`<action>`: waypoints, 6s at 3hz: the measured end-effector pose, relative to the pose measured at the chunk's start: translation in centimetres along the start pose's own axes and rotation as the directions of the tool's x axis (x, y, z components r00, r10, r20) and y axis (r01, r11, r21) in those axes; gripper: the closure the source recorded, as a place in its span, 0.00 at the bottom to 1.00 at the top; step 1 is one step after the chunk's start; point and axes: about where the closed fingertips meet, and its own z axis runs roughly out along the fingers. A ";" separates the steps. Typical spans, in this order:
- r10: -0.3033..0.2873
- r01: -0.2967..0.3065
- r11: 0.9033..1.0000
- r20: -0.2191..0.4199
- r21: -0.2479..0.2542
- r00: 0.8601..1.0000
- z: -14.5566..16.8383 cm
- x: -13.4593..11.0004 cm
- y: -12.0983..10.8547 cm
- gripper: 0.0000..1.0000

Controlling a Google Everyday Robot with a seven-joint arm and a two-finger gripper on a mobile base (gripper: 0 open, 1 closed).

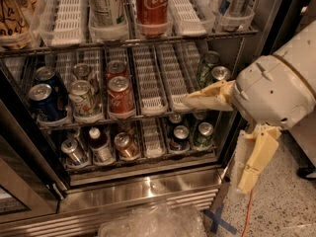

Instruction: Pick blue plastic bottle from bottom shelf of fridge

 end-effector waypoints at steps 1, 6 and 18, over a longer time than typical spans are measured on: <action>0.001 -0.001 1.000 0.007 0.025 1.000 -0.1 0.1 -0.5 0.00; 0.042 -0.056 0.997 0.251 0.048 0.967 8.9 1.0 -2.5 0.00; 0.075 -0.099 0.995 0.808 -0.021 0.584 36.1 -2.8 -6.7 0.00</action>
Offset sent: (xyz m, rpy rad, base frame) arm 0.0347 0.0345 -0.0563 0.2948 0.1093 0.0137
